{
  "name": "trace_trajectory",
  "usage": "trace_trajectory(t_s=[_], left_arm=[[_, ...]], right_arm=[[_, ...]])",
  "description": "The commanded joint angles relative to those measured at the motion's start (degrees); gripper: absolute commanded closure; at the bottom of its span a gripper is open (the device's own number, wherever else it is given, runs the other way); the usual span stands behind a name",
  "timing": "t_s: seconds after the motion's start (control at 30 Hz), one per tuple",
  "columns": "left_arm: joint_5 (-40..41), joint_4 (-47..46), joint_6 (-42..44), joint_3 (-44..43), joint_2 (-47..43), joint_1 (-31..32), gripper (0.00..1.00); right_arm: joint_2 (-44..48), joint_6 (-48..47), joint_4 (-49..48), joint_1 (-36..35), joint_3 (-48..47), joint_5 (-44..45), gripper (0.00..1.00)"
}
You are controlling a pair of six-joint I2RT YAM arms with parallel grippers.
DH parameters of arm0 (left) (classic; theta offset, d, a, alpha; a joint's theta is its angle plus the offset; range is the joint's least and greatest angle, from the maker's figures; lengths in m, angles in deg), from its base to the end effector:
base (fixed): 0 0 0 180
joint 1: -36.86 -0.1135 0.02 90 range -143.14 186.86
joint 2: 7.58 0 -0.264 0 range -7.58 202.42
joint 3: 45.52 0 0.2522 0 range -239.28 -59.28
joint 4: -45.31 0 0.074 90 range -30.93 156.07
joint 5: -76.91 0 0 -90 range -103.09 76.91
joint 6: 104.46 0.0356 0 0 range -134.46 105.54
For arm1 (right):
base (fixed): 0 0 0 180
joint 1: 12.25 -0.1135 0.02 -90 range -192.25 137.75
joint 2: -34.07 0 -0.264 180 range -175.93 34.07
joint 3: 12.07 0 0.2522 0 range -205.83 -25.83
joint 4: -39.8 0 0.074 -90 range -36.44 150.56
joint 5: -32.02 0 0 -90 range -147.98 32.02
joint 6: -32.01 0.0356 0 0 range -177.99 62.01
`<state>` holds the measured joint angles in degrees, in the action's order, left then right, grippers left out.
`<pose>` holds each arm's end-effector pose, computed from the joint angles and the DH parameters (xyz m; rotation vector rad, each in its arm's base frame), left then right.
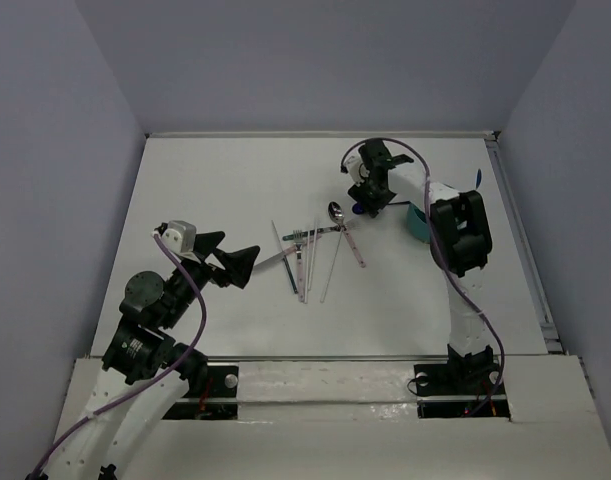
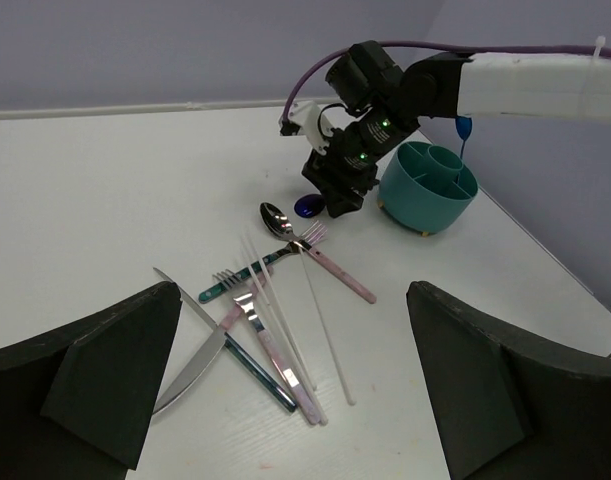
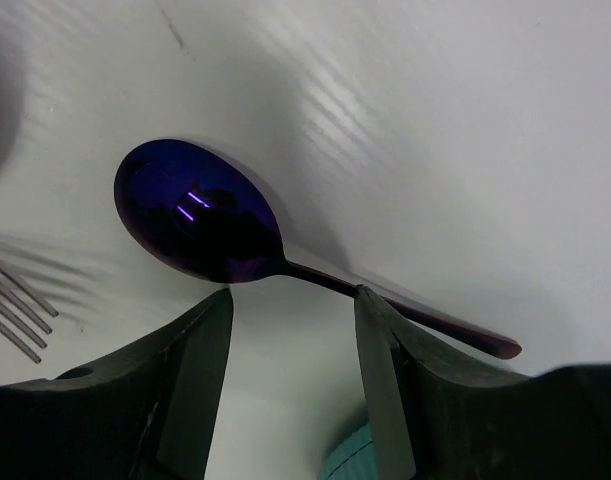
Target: Sort the eating utensils into containers
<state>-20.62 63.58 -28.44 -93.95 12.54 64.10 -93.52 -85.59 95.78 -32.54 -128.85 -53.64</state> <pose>0.0883 -0.0507 0.3430 0.2761 1.4052 -0.6873 0.4436 0.1611 0.1748 -1.0921 2.5118 -0.1394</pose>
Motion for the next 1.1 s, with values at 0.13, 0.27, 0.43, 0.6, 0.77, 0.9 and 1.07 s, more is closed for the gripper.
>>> trace_trajectory(t_s=[0.13, 0.27, 0.43, 0.6, 0.77, 0.9, 1.07], left_arm=[[-0.73, -3.37, 0.62, -2.24, 0.80, -0.26, 0.01], [-0.73, -3.46, 0.62, -2.33, 0.97, -0.26, 0.01], [-0.82, -3.63, 0.71, -2.24, 1.68, -0.26, 0.01], [-1.17, -3.63, 0.62, -2.24, 2.20, -0.79, 0.01], [-1.35, -3.90, 0.62, -2.33, 2.64, -0.79, 0.01], [-1.00, -3.72, 0.71, -2.33, 2.64, -0.79, 0.01], [-1.08, -3.81, 0.79, -2.33, 3.26, -0.79, 0.01]], right_arm=[[-3.37, -1.59, -8.02, 1.66, -2.89, -0.90, 0.49], [-3.81, -1.15, -12.50, 2.72, -2.36, -2.67, 0.51], [-2.85, 1.66, -10.05, 4.03, -5.96, -9.96, 0.60], [2.16, 1.32, -9.61, 4.03, -5.35, -11.63, 0.55], [0.86, -1.49, -1.03, 4.56, -11.39, -11.63, 0.46], [-3.36, -3.08, 2.52, 5.88, -15.89, -11.37, 0.44], [-5.65, -4.84, 3.13, 6.41, -16.50, -14.18, 0.43]])
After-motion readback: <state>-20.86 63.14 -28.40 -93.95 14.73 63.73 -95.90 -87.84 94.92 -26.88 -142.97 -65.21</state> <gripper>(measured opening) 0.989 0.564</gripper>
